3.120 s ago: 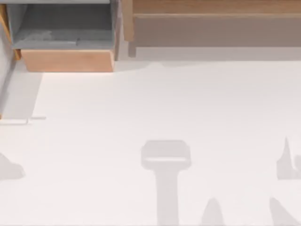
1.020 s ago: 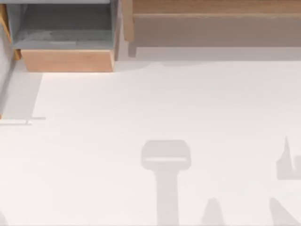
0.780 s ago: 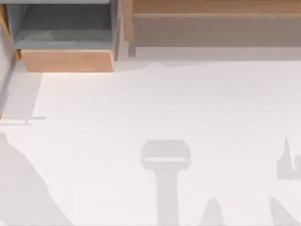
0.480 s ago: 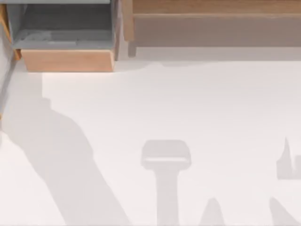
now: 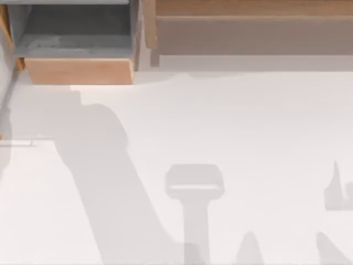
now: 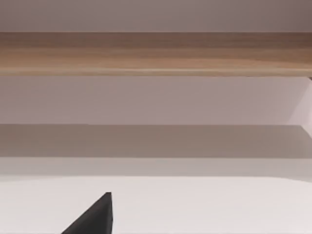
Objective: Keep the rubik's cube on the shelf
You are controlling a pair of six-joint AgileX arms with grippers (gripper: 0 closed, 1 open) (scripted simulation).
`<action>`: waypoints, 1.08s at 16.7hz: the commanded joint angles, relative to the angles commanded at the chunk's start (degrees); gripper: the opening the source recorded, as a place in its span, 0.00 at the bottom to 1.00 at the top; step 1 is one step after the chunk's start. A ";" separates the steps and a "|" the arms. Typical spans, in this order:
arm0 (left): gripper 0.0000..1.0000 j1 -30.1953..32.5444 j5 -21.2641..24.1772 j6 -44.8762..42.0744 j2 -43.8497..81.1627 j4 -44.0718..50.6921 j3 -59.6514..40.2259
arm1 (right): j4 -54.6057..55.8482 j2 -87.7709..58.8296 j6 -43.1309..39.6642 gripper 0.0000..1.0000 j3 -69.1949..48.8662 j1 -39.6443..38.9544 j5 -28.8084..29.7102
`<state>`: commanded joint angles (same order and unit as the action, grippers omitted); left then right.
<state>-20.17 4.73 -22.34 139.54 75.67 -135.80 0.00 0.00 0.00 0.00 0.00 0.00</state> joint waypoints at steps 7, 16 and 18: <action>1.00 -0.67 0.18 -0.54 -0.49 0.60 -0.03 | 0.00 0.00 0.00 1.00 0.00 0.00 0.00; 1.00 -4.83 1.22 -4.95 -5.22 6.94 -1.55 | 0.00 0.00 0.00 1.00 0.00 0.00 0.00; 1.00 -3.66 1.10 -3.94 -4.00 4.44 -0.21 | 0.00 0.00 0.00 1.00 0.00 0.00 0.00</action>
<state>-23.84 5.82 -26.28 135.54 80.11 -136.01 0.00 0.00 0.00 0.00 0.00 0.00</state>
